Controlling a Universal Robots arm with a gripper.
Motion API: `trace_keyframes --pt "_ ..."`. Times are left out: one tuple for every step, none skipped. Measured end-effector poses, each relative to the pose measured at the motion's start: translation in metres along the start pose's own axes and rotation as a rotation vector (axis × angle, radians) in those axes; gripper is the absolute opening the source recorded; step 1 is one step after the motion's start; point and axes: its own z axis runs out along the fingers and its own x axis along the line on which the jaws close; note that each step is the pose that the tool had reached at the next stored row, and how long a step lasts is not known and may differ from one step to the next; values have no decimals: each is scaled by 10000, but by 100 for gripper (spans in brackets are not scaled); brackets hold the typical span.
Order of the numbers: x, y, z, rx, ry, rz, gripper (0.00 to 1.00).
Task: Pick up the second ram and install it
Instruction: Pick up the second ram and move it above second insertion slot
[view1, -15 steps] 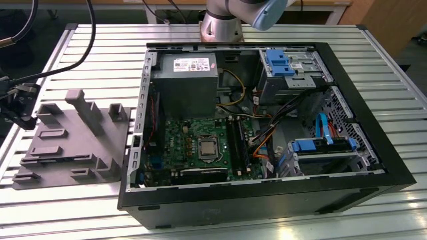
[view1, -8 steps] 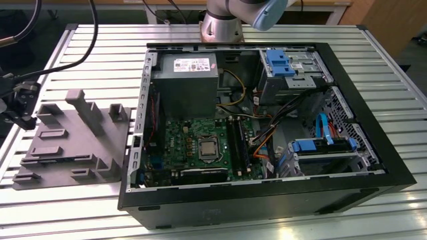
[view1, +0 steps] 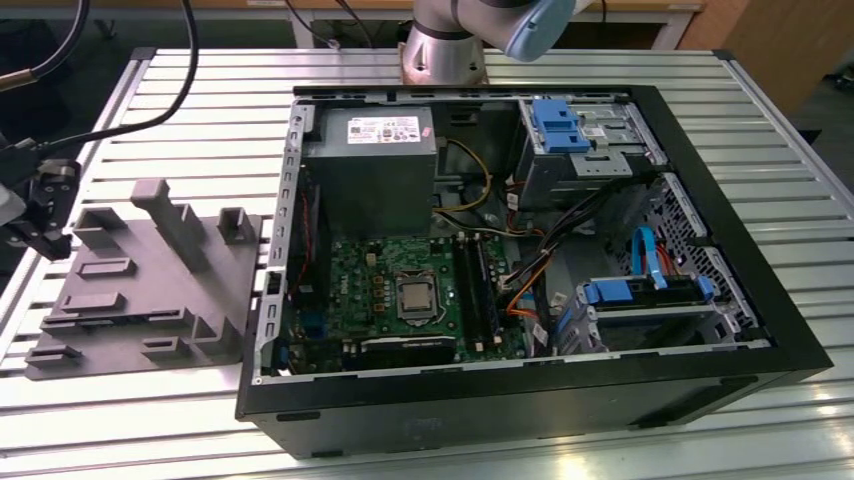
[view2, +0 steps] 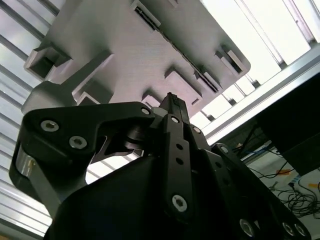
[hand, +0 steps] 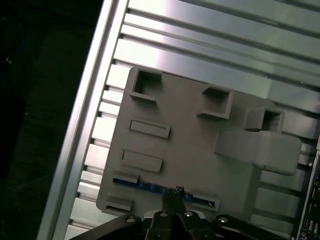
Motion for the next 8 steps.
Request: trace_keyframes --pt "0 0 0 -3 5 -122 11" --pt "0 0 0 -6 11 -244 11" --pt "0 0 1 -9 16 -368 11" --pt "0 0 1 -12 22 -491 11" --pt "0 0 0 -14 27 -605 11" --pt "1 0 0 -17 32 -710 11" --pt "2 1 0 -19 38 -810 11" --pt "2 1 0 -21 41 -908 11"
